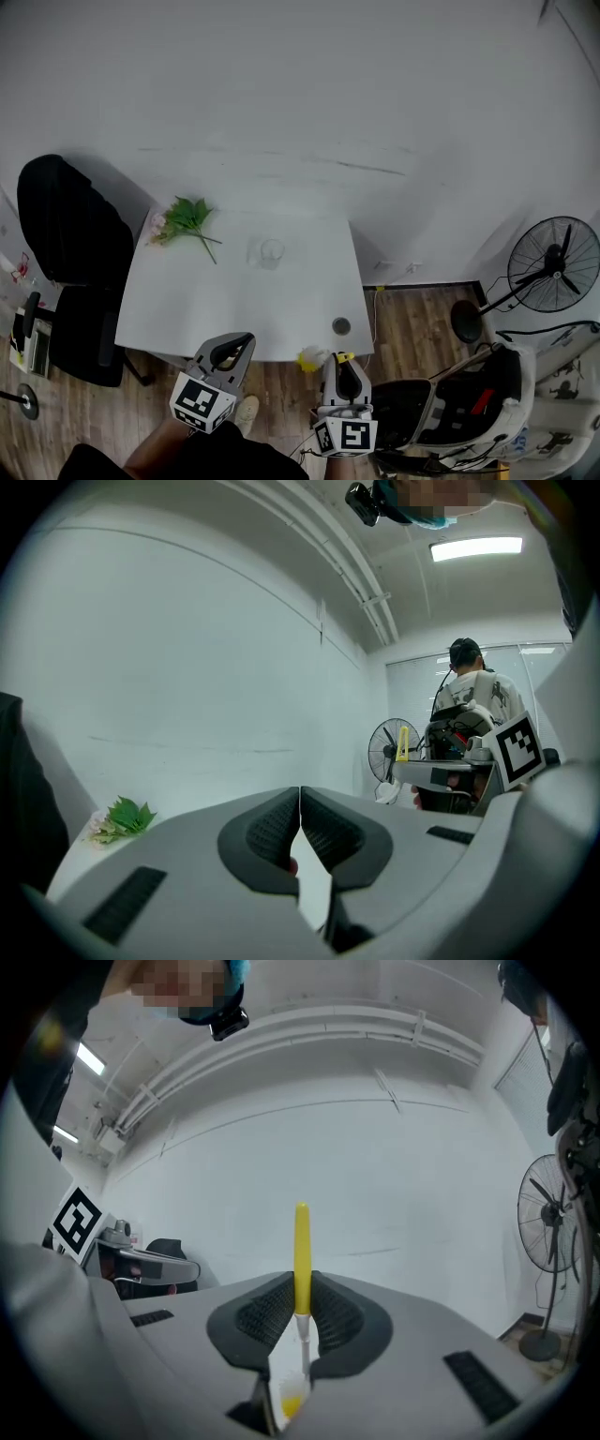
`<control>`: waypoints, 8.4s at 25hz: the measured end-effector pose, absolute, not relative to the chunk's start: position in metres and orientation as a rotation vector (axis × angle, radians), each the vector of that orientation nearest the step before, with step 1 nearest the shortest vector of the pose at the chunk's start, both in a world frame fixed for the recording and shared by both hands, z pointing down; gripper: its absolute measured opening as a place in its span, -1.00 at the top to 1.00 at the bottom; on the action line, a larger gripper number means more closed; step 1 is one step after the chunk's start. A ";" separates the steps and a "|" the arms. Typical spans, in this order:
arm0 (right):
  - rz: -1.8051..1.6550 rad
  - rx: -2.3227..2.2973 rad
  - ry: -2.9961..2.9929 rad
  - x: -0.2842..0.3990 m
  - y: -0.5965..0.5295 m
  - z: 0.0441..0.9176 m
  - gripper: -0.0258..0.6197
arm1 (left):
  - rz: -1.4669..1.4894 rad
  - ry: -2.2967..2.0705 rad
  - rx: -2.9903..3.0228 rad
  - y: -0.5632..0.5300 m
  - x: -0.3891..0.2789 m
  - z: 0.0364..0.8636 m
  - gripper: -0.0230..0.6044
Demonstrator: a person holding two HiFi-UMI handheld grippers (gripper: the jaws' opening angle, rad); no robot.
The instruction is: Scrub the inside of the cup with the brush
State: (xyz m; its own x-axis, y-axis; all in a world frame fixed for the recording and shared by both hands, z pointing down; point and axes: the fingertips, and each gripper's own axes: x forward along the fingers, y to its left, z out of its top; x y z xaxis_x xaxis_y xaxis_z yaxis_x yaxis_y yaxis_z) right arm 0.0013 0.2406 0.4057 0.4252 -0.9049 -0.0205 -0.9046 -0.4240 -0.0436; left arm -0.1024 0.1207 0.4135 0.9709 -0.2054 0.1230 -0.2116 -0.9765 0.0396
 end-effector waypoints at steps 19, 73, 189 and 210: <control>0.040 -2.622 1.671 0.068 0.142 0.395 0.72 | 0.144 -0.304 3.074 0.023 -0.028 0.411 0.85; -0.246 -1.861 2.492 0.181 -0.162 0.459 0.72 | 0.348 -1.209 2.607 -0.157 0.043 0.496 0.85; -0.346 -1.932 2.480 0.175 -0.183 0.510 0.72 | 0.375 -1.043 2.613 -0.170 0.060 0.531 0.85; -0.399 -1.932 2.483 0.169 -0.183 0.529 0.72 | 0.385 -1.021 2.591 -0.172 0.061 0.547 0.85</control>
